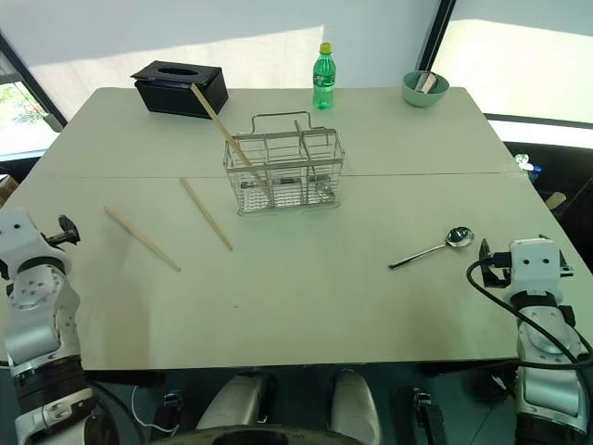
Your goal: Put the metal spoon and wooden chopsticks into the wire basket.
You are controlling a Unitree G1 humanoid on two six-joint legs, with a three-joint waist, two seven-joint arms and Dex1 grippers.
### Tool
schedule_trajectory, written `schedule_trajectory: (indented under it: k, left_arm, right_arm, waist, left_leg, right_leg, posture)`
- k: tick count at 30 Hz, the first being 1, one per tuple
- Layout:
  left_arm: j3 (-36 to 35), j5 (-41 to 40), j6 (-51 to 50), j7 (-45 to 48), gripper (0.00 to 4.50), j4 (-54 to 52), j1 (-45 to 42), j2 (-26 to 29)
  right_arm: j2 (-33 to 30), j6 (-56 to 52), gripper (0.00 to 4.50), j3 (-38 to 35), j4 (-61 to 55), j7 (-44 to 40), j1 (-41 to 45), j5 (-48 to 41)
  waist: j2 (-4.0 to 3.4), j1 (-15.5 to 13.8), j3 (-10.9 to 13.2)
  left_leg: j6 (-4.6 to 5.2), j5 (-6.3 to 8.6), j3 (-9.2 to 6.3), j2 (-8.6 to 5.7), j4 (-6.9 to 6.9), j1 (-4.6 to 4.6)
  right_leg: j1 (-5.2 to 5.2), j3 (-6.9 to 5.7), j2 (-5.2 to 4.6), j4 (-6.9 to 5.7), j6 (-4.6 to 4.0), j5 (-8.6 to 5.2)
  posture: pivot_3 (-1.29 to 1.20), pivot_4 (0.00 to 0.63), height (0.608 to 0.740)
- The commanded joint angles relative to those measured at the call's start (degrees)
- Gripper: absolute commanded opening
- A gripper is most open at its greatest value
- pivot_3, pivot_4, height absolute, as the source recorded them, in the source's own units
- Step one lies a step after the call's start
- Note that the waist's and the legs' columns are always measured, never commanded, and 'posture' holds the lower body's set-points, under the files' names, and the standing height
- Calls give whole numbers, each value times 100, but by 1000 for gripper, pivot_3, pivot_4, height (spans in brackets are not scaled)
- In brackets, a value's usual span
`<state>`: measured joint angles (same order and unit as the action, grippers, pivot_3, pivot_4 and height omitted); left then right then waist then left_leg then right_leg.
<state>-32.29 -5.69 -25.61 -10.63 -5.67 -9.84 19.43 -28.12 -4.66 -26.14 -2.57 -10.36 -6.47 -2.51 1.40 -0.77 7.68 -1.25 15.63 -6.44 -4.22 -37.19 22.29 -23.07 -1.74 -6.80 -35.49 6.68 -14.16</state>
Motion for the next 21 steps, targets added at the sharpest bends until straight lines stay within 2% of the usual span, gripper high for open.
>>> schedule_trajectory:
  k: [1, 15, 19, 21]
  left_arm:
    - [49, 56, 27, 73, 4500, -180, -36, 171]
    - [5, -46, -60, -10, 4500, -270, -142, 121]
    - [45, -85, -78, 75, 4500, -295, -192, 155]
    - [160, -90, 17, 376, 4500, -286, -228, 359]
  right_arm:
    - [-4, 102, 4463, -27, -118, 58, 55, 1]
    - [-20, 78, 4463, 44, -145, 86, 197, -32]
    - [-268, 159, 4463, 89, -2, -117, 414, -8]
    - [-431, 177, 4463, 116, 36, -232, 545, 12]
  waist:
    - [0, 0, 0]
    - [0, 0, 0]
    - [-1, -1, 0]
    - [0, 2, 0]
  left_leg:
    - [0, 0, 0, 0, 0, 0]
    - [0, 0, 0, -1, 0, 0]
    - [0, 0, 0, -1, -1, 0]
    - [0, 0, 1, -1, -3, 0]
  right_leg:
    - [0, 0, 0, 0, 0, 0]
    - [0, 0, 0, 0, 0, 0]
    - [1, 0, 0, 0, 1, 1]
    - [1, 0, 0, -1, 1, 1]
  posture:
    - [0, 150, 667]
    - [0, 150, 667]
    - [0, 150, 667]
    - [0, 150, 667]
